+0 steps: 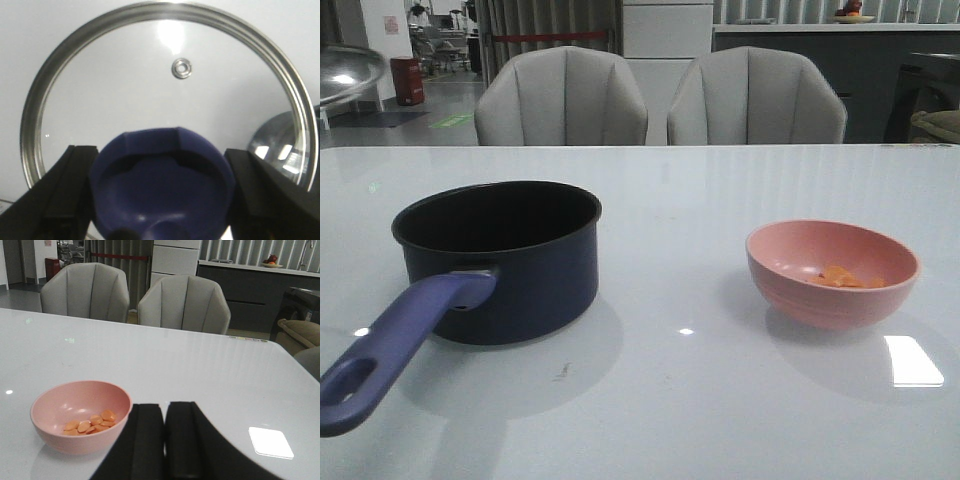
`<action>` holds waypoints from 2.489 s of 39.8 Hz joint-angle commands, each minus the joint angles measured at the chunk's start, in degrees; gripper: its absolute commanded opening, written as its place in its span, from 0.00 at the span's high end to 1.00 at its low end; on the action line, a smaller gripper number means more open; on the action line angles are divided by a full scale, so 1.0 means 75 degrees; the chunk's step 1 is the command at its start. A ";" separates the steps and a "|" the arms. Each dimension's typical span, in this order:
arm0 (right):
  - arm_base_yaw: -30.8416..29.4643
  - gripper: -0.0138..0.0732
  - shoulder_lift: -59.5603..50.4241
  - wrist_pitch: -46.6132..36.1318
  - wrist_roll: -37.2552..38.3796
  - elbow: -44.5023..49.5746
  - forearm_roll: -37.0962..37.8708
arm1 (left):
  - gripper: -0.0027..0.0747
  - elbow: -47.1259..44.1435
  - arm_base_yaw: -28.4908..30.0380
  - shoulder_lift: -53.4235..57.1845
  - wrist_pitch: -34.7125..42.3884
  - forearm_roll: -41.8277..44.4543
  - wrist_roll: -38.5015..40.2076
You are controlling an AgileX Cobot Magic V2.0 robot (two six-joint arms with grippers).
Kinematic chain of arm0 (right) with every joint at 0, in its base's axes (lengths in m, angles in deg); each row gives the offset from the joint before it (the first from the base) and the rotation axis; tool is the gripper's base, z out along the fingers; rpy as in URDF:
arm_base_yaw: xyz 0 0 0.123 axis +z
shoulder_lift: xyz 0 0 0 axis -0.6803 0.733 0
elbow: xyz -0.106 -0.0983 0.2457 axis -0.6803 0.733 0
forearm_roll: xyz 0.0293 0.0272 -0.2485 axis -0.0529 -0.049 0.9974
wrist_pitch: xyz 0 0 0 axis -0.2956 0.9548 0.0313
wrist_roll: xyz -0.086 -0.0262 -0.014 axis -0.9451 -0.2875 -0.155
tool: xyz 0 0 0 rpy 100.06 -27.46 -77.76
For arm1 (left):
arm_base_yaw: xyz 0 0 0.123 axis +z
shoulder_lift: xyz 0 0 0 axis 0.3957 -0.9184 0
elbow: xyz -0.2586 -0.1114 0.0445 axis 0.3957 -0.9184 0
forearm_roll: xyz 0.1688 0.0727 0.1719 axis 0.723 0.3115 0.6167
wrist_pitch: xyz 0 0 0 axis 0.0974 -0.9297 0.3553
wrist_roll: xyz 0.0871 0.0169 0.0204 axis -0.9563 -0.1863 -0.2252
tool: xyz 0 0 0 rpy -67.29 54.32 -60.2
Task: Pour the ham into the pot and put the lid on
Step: 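Grasp the knob and lift the lid off the saucepan with left gripper, then set the glass lid down on the table beside the saucepan, left gripper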
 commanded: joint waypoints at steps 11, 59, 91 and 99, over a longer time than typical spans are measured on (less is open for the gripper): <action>-0.0049 0.66 -0.0140 -0.0596 -0.0051 -0.0036 0.0110 | 0.63 -0.2467 0.1095 0.0570 0.2181 -0.0575 -0.0733; -0.0049 0.66 -0.0140 -0.0596 -0.0051 -0.0036 0.0110 | 0.18 -0.3086 0.0972 -0.0469 0.2477 -0.1330 -0.1769; -0.0049 0.66 -0.0140 -0.0596 -0.0051 -0.0036 0.0110 | 0.18 -0.6491 -0.0215 0.6138 0.5576 -0.1464 -0.1925; -0.0049 0.66 -0.0140 -0.0596 -0.0051 -0.0036 0.0110 | 0.18 -0.7675 -0.0502 0.8153 0.6327 -0.1464 -0.1925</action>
